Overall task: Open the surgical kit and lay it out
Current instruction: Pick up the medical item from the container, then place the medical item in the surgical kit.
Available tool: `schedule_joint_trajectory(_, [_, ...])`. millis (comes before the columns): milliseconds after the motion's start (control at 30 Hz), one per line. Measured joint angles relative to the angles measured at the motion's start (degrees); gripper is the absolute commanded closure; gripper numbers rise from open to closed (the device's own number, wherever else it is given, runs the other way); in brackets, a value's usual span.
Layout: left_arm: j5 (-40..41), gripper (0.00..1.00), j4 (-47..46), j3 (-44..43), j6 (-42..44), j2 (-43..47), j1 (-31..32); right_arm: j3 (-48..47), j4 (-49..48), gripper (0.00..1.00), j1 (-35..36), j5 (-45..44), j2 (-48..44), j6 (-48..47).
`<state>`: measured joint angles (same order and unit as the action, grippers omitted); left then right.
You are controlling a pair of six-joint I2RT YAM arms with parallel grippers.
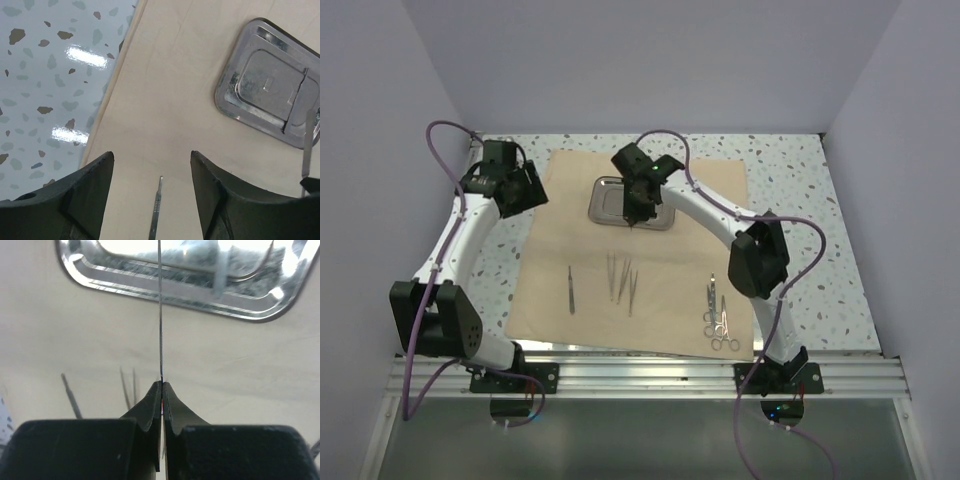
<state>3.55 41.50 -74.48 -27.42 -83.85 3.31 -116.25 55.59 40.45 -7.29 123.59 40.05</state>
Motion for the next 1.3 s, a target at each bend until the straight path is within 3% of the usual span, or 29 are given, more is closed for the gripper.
schedule_joint_trajectory(333, [0.46, 0.27, 0.13, -3.98, 0.46, 0.00, -4.28, -0.07, -1.81, 1.00, 11.72, 7.15, 0.00, 4.02])
schedule_joint_trajectory(500, [0.55, 0.27, 0.46, -5.81, 0.46, -0.85, -6.71, 7.17, -8.41, 1.00, 16.00, 12.87, -0.59, 7.23])
schedule_joint_trajectory(933, [0.50, 0.28, 0.98, -8.76, 0.46, -2.29, -7.06, 7.21, -12.37, 1.00, 19.28, 23.74, 6.71, 10.54])
schedule_joint_trajectory(967, [0.50, 0.28, 0.98, -8.76, 0.44, -2.29, -7.06, 6.97, -12.63, 0.95, 19.41, 24.39, 7.37, 10.58])
schedule_joint_trajectory(1000, [0.48, 0.28, 0.98, -8.76, 0.44, -2.29, -7.06, 6.84, -12.90, 0.74, 19.52, 25.07, 7.87, 10.62])
schedule_joint_trajectory(1067, [0.39, 0.28, 0.98, -8.76, 0.46, -2.29, -7.06, 6.56, -13.14, 0.54, 19.56, 26.38, 8.83, 11.04])
schedule_joint_trajectory(1100, [0.20, 0.28, 0.96, -8.76, 0.44, -2.29, -7.06, 6.40, -13.16, 0.26, 19.58, 26.84, 9.18, 10.95])
schedule_joint_trajectory(1133, [-0.02, 0.28, 0.96, -8.76, 0.44, -2.29, -7.06, 6.25, -13.18, 0.15, 19.63, 27.23, 9.38, 11.17])
schedule_joint_trajectory(1200, [-0.46, 0.28, 0.92, -8.76, 0.46, -2.29, -7.06, 5.79, -12.74, 0.03, 19.61, 27.76, 9.44, 10.29])
schedule_joint_trajectory(1300, [-1.40, 0.28, 0.57, -8.79, 0.48, -2.54, -7.02, 4.04, -11.91, 0.01, 19.41, 27.12, 9.33, 8.87])
